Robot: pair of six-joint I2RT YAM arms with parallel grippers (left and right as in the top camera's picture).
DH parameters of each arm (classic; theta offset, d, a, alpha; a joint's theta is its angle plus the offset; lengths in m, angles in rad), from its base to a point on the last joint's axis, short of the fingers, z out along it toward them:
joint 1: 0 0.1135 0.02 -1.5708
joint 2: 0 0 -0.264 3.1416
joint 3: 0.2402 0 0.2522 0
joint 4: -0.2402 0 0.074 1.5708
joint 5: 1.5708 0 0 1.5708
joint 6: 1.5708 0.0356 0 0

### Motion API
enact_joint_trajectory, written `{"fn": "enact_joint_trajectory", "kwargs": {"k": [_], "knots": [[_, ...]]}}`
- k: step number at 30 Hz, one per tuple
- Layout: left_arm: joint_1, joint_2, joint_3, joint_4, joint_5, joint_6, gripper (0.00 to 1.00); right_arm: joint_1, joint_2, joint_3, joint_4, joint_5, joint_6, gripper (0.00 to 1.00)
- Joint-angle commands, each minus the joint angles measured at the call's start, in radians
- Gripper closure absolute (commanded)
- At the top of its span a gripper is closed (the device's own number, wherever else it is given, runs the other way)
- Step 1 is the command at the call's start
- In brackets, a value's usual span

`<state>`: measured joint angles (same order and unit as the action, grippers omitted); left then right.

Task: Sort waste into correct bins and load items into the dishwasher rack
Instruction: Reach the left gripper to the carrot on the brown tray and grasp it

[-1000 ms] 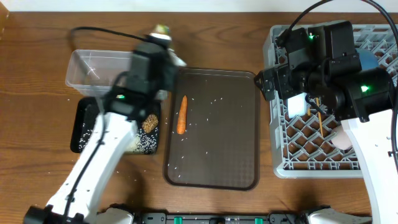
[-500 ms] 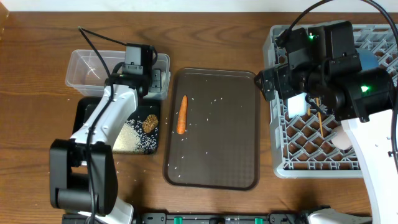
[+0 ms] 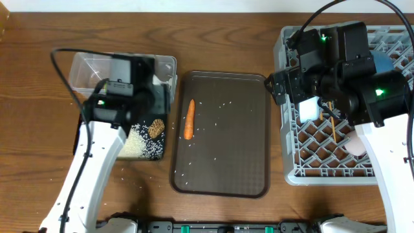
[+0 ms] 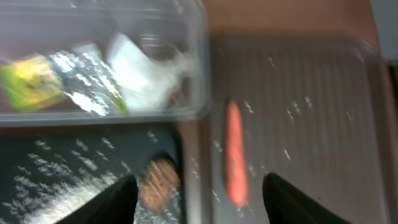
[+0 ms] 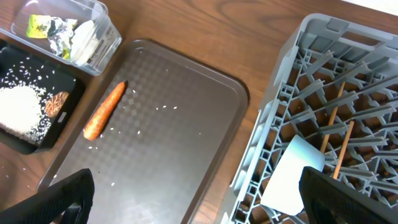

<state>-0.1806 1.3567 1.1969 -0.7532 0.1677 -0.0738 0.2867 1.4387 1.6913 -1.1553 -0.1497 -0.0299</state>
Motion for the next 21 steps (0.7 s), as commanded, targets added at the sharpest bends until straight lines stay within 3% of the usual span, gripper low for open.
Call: {"fn": "enact_joint_trajectory", "kwargs": {"k": [1, 5, 9, 16, 21], "knots": [[-0.078, 0.039, -0.011, -0.060, 0.083, -0.022, 0.36, 0.008, -0.013, 0.003, -0.001, -0.008, 0.006, 0.01], [-0.199, 0.114, -0.015, -0.122, 0.038, -0.022, 0.36, 0.008, -0.013, 0.003, -0.001, -0.008, 0.006, 0.01], [-0.293, 0.247, -0.015, -0.121, -0.103, -0.063, 0.36, 0.008, -0.013, 0.003, -0.001, -0.008, 0.006, 0.01], [-0.303, 0.466, -0.014, -0.058, -0.133, -0.067, 0.41, 0.008, -0.013, 0.003, -0.001, -0.008, 0.006, 0.01], [-0.277, 0.482, -0.008, -0.050, -0.135, -0.063, 0.45, 0.008, -0.013, 0.003, -0.001, -0.008, 0.006, 0.01]]}}
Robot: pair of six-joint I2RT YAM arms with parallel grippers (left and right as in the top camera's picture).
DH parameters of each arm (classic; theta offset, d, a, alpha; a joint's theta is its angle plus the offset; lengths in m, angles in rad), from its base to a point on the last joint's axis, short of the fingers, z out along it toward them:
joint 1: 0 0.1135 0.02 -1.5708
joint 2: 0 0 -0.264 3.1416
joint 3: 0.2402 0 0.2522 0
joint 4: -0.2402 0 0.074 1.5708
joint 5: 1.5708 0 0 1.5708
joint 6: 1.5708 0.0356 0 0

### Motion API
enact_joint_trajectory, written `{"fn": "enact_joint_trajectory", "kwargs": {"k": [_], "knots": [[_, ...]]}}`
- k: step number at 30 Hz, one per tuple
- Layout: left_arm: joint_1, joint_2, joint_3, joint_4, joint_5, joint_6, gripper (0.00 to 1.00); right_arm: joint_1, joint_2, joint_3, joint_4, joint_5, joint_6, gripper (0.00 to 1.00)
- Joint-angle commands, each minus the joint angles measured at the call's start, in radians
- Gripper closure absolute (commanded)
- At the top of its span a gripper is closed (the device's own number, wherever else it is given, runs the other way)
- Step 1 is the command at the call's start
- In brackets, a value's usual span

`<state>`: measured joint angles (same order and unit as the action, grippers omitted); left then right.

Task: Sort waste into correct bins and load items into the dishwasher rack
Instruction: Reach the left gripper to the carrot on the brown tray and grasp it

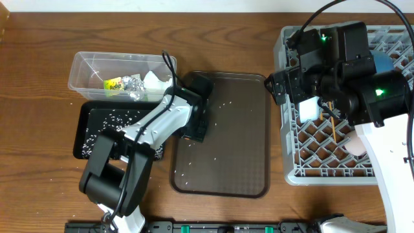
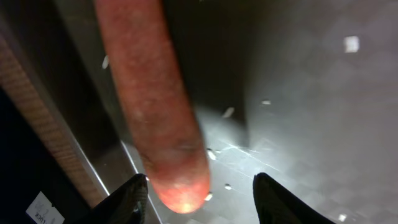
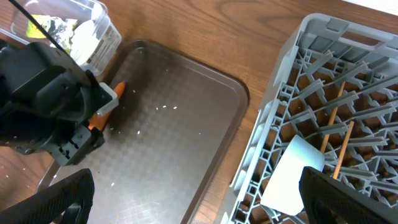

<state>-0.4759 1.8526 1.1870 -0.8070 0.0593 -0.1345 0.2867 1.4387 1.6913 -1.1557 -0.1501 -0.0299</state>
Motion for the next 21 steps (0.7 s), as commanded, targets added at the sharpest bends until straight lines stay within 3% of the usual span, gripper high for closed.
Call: {"fn": "enact_joint_trajectory", "kwargs": {"k": [1, 8, 18, 21], "knots": [[0.026, -0.014, 0.002, 0.008, -0.027, 0.002, 0.46, 0.008, -0.013, 0.003, -0.001, -0.008, 0.006, 0.01], [0.044, -0.005, 0.002, 0.016, -0.014, 0.018, 0.50, 0.008, -0.013, 0.003, -0.001, -0.008, 0.006, 0.01], [0.043, 0.014, 0.002, 0.031, 0.038, 0.153, 0.50, 0.008, -0.013, 0.003, -0.001, -0.008, 0.006, 0.01], [0.043, 0.019, 0.002, 0.032, 0.037, 0.162, 0.56, 0.008, -0.013, 0.003, -0.001, -0.008, 0.006, 0.01]]}}
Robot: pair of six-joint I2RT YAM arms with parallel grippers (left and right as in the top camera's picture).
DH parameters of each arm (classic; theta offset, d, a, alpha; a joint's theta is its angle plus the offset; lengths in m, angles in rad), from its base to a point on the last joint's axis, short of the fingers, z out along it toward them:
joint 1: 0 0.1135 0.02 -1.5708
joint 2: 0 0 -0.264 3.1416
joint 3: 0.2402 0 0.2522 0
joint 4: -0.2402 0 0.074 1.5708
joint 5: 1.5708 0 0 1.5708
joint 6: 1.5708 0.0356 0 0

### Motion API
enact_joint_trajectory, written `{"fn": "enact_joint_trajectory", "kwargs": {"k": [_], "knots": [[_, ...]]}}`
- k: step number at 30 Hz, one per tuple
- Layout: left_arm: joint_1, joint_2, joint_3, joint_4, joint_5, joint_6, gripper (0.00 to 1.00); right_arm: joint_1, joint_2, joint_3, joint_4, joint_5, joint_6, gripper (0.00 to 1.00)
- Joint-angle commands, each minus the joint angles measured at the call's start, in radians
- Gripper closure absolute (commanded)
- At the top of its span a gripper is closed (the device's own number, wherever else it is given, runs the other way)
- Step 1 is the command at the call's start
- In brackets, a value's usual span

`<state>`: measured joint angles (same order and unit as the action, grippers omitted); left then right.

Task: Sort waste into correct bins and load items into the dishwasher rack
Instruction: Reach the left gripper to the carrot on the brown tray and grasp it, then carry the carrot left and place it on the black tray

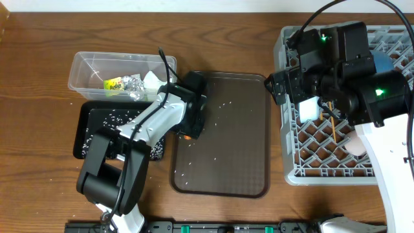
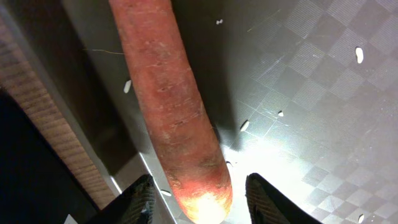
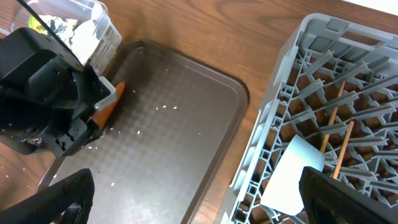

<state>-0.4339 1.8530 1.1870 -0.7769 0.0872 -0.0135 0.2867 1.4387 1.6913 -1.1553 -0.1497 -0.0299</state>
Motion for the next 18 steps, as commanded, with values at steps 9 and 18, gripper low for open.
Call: {"fn": "enact_joint_trajectory", "kwargs": {"k": [9, 18], "knots": [[0.001, 0.031, 0.002, 0.034, 0.010, 0.100, 0.57, 0.008, -0.013, 0.003, -0.001, -0.008, 0.006, 0.01], [0.001, 0.103, 0.002, 0.039, 0.006, 0.110, 0.81, 0.008, -0.013, 0.003, -0.001, -0.008, 0.006, 0.01]]}}
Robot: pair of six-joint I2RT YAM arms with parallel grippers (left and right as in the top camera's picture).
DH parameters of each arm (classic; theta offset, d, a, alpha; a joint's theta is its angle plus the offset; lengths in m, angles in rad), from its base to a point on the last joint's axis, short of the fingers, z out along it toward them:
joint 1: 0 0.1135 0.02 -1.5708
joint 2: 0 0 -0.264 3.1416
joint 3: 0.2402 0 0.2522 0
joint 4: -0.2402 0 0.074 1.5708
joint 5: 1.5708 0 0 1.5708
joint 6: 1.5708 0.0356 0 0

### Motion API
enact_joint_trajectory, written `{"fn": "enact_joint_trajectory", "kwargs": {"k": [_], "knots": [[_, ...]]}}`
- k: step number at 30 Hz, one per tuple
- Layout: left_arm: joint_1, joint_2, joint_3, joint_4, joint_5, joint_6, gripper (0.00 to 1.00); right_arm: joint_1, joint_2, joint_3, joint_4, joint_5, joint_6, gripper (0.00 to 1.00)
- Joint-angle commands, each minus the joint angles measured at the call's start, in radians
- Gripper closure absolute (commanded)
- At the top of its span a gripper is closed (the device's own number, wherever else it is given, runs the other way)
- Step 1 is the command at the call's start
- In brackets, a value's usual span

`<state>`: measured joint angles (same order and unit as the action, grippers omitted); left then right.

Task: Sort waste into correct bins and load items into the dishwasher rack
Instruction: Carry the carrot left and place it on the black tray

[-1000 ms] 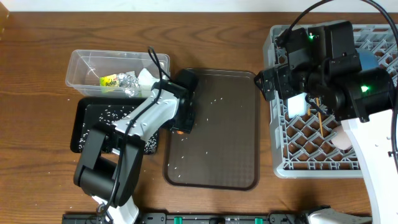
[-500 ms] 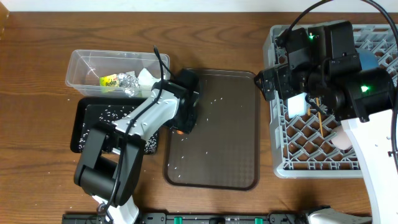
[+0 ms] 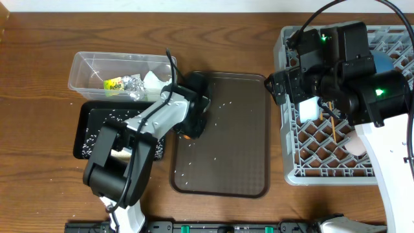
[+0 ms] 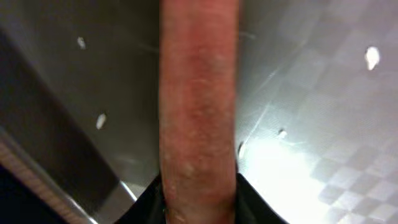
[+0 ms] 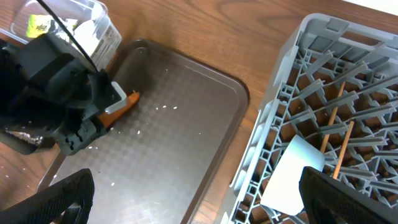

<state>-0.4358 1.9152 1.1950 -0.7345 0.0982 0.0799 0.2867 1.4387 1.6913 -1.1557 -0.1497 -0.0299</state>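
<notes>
An orange carrot (image 4: 199,112) lies at the left edge of the brown tray (image 3: 233,162). My left gripper (image 4: 198,208) is down on it, its dark fingers pressed against both sides, shut on the carrot. From the right wrist camera the carrot (image 5: 118,107) pokes out beside the left arm's black head. In the overhead view only a small orange bit of carrot (image 3: 186,136) shows. My right gripper (image 5: 199,199) hangs open over the left rim of the grey dishwasher rack (image 3: 323,155), with nothing between its fingers.
A clear bin (image 3: 97,68) with wrappers stands back left. In front of it is a black tray (image 3: 87,129) with rice. Rice grains dot the brown tray. The rack holds a white cup (image 5: 292,174), chopsticks (image 5: 345,146) and a blue item (image 3: 381,63).
My left gripper's fingers have come in from either side of the carrot and now press on it. The carrot has turned a little on the tray. The right arm has not moved.
First my left gripper was open above the bins, and the carrot lay free on the brown tray. Then it was down at the tray's left edge, open astride the carrot. It stayed so, and now it is shut on the carrot.
</notes>
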Motion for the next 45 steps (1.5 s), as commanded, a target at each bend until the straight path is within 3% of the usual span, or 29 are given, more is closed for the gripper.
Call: {"fn": "enact_joint_trajectory", "kwargs": {"k": [1, 8, 15, 21, 28, 33, 35, 37, 38, 41, 45], "knots": [[0.003, 0.036, -0.004, -0.005, -0.006, 0.017, 0.82, 0.008, -0.013, 0.003, -0.001, -0.008, 0.006, 0.01], [0.004, -0.042, 0.055, -0.125, -0.006, 0.016, 0.93, 0.008, -0.013, 0.003, -0.001, -0.008, 0.006, 0.01], [0.040, -0.203, 0.067, -0.285, -0.031, 0.011, 0.93, 0.008, -0.013, 0.003, -0.001, -0.008, 0.006, 0.01], [0.145, -0.294, 0.060, -0.414, -0.167, -0.150, 0.93, 0.008, -0.013, 0.003, -0.001, -0.008, 0.006, 0.01], [0.279, -0.286, -0.049, -0.366, -0.166, -0.267, 0.93, 0.008, -0.013, 0.003, -0.001, -0.008, 0.006, 0.01], [0.324, -0.286, -0.145, -0.293, -0.166, -0.282, 0.93, 0.008, -0.013, 0.003, -0.001, -0.008, 0.006, 0.01], [0.333, -0.286, -0.172, -0.259, -0.167, -0.282, 0.92, 0.008, -0.013, 0.003, -0.001, -0.008, 0.006, 0.01], [0.335, -0.286, -0.196, -0.230, -0.167, -0.296, 0.85, 0.008, -0.013, 0.003, -0.001, -0.008, 0.006, 0.01], [0.335, -0.286, -0.205, -0.215, -0.167, -0.296, 0.76, 0.008, -0.013, 0.003, -0.001, -0.008, 0.006, 0.01], [0.335, -0.287, -0.202, -0.185, -0.172, -0.295, 0.69, 0.008, -0.013, 0.003, -0.001, -0.008, 0.006, 0.01], [0.335, -0.301, -0.130, -0.209, -0.171, -0.296, 0.67, 0.008, -0.013, 0.003, -0.001, -0.008, 0.006, 0.01]]}}
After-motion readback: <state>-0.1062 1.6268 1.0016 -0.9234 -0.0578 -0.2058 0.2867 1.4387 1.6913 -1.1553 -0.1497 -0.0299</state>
